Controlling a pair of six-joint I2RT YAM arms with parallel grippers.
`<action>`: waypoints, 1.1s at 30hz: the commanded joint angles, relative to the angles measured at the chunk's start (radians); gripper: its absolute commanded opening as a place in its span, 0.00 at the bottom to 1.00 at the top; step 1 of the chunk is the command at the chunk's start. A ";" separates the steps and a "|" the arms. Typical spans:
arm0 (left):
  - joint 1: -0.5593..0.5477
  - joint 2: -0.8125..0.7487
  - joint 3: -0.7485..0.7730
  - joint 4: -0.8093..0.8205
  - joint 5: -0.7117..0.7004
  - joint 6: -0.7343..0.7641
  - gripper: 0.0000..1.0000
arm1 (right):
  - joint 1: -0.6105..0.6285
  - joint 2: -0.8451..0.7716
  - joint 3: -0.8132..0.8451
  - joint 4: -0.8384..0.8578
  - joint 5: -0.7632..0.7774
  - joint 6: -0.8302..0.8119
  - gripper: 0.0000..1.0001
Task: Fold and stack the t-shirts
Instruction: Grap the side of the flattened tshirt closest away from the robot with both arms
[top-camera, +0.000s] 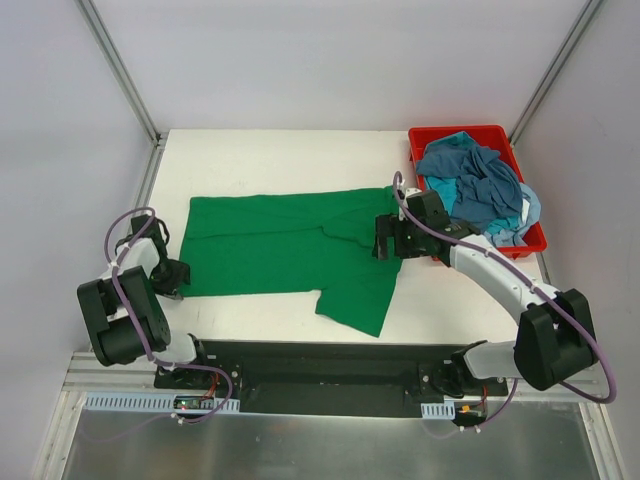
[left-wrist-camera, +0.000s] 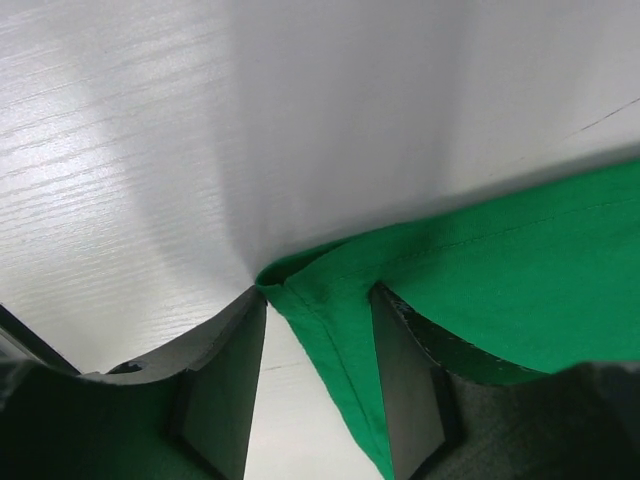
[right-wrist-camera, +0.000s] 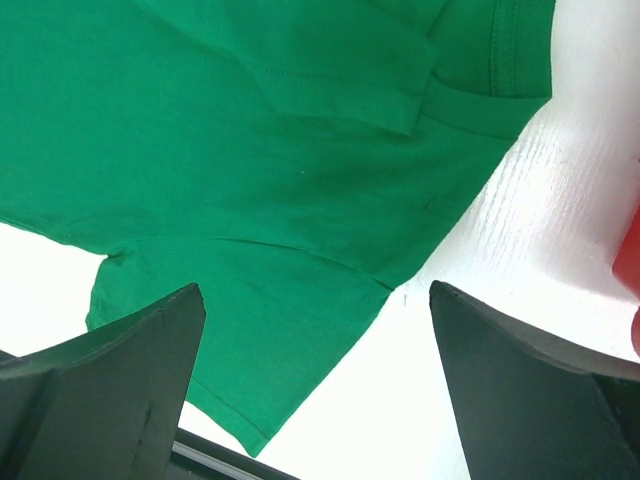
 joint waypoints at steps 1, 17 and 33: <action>0.003 0.069 0.002 0.048 0.008 -0.007 0.44 | 0.001 -0.045 -0.022 -0.021 -0.008 0.001 0.96; 0.003 0.041 0.016 0.101 0.073 0.070 0.00 | 0.432 -0.131 -0.115 -0.145 -0.066 -0.082 0.92; 0.003 -0.029 -0.003 0.122 0.113 0.082 0.00 | 0.567 0.104 -0.152 -0.103 0.088 0.062 0.65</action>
